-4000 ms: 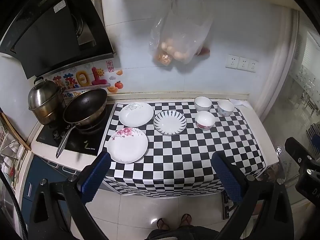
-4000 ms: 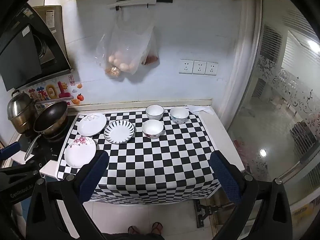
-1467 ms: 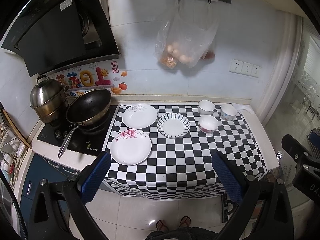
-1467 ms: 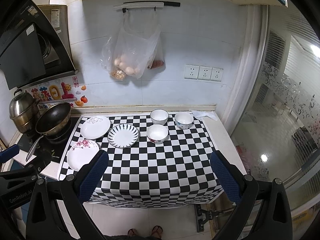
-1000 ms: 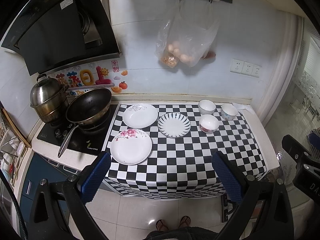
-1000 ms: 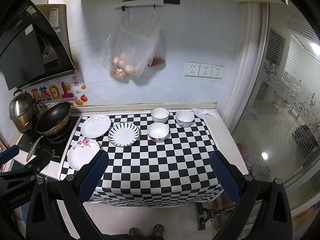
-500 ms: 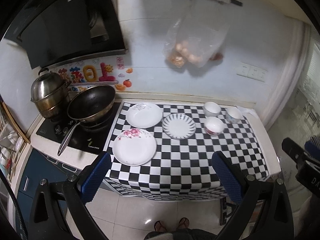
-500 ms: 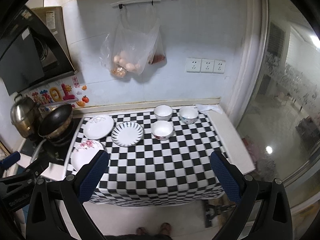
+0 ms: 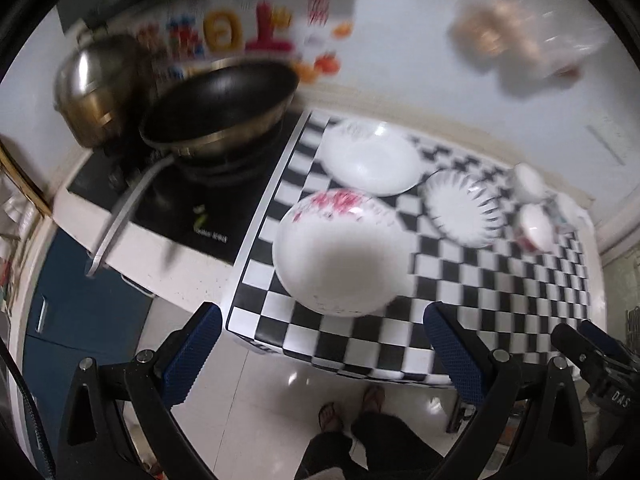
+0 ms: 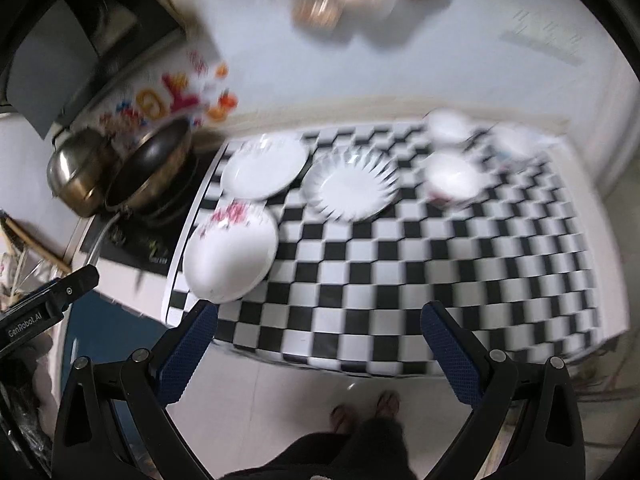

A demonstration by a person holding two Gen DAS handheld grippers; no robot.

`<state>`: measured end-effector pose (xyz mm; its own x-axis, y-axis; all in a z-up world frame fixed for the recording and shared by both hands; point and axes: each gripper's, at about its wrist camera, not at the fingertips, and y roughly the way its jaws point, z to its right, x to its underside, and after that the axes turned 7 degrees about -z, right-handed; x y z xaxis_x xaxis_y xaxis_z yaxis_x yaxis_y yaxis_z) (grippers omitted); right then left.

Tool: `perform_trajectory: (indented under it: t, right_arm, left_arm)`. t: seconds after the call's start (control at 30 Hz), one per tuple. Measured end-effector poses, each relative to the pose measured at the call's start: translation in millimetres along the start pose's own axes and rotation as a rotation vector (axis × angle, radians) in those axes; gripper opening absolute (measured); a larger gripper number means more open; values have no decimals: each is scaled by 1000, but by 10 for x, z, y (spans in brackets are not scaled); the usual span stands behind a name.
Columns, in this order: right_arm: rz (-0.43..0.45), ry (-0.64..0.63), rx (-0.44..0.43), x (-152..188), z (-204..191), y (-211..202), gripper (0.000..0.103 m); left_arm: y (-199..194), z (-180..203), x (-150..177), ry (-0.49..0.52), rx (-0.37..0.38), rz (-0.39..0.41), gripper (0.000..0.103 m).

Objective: Organize plates and bowls

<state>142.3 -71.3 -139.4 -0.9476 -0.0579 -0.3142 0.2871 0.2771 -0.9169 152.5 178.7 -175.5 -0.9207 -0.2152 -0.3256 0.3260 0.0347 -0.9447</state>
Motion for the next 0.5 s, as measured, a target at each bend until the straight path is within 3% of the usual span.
perform_trajectory:
  t: [0.13, 0.3, 0.5]
  right_arm:
    - [-109, 8, -63, -332, -37, 900, 102]
    - [-262, 20, -143, -734, -88, 1961, 95]
    - [-381, 21, -199, -1101, -200, 2858, 75]
  left_arm:
    - [706, -155, -231, -28, 6, -111, 101]
    - [1492, -283, -503, -38, -2, -239, 84]
    - [2154, -322, -811, 10, -18, -332, 66]
